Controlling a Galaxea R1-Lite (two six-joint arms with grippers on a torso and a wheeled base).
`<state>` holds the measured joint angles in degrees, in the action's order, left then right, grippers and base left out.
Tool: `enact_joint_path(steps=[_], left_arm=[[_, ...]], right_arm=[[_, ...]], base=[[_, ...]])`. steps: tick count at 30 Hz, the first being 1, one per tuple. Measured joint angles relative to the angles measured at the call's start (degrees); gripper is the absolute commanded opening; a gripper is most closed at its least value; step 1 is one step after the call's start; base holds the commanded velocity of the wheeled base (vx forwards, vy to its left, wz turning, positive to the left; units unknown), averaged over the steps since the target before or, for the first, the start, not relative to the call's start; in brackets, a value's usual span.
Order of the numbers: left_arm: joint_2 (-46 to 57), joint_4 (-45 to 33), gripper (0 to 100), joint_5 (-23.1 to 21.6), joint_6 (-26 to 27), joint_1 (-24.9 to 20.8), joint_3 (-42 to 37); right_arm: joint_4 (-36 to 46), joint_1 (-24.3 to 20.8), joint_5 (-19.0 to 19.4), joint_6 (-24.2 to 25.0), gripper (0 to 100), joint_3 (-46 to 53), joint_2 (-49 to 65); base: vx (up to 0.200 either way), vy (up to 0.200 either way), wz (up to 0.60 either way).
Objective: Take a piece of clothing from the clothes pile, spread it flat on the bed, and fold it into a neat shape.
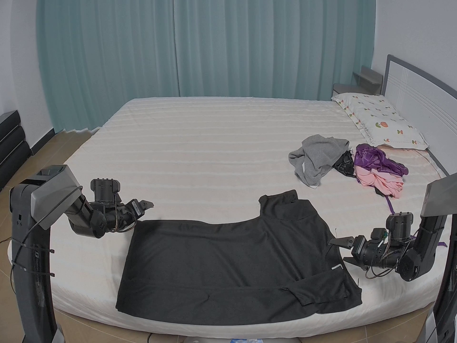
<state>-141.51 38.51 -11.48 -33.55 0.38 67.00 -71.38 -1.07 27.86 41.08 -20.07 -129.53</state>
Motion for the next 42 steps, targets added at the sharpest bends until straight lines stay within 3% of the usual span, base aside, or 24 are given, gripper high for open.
enact_joint_path(steps=[13, 14, 21, 34, 42], left_arm=[[-3.7, 0.2, 100, 0.0, 0.9, 0.3, 1.3], [-3.8, 0.2, 0, 0.0, 1.0, 0.2, 1.3], [-4.3, 0.2, 0, 1.1, 0.7, 0.2, 1.7], [-4.4, 5.7, 0, 7.6, -2.6, 0.4, 1.1], [-4.6, 6.0, 0, 7.7, -3.3, 0.3, 1.0]], right_arm=[[-1.9, -0.6, 0.0, 0.0, 100, 0.7, -1.8], [-2.0, -0.6, 0.0, -0.1, 100, 0.7, -1.8], [-2.0, -0.6, 0.0, 0.0, 100, 0.7, -1.9], [-2.0, -0.6, 0.0, -0.1, 100, 0.7, -2.0], [-1.6, -0.8, -2.7, -1.1, 100, -1.8, -1.3]], base=[[0.000, 0.000, 0.00], [0.000, 0.000, 0.00], [0.000, 0.000, 0.00], [0.000, 0.000, 0.00], [0.000, 0.000, 0.00]])
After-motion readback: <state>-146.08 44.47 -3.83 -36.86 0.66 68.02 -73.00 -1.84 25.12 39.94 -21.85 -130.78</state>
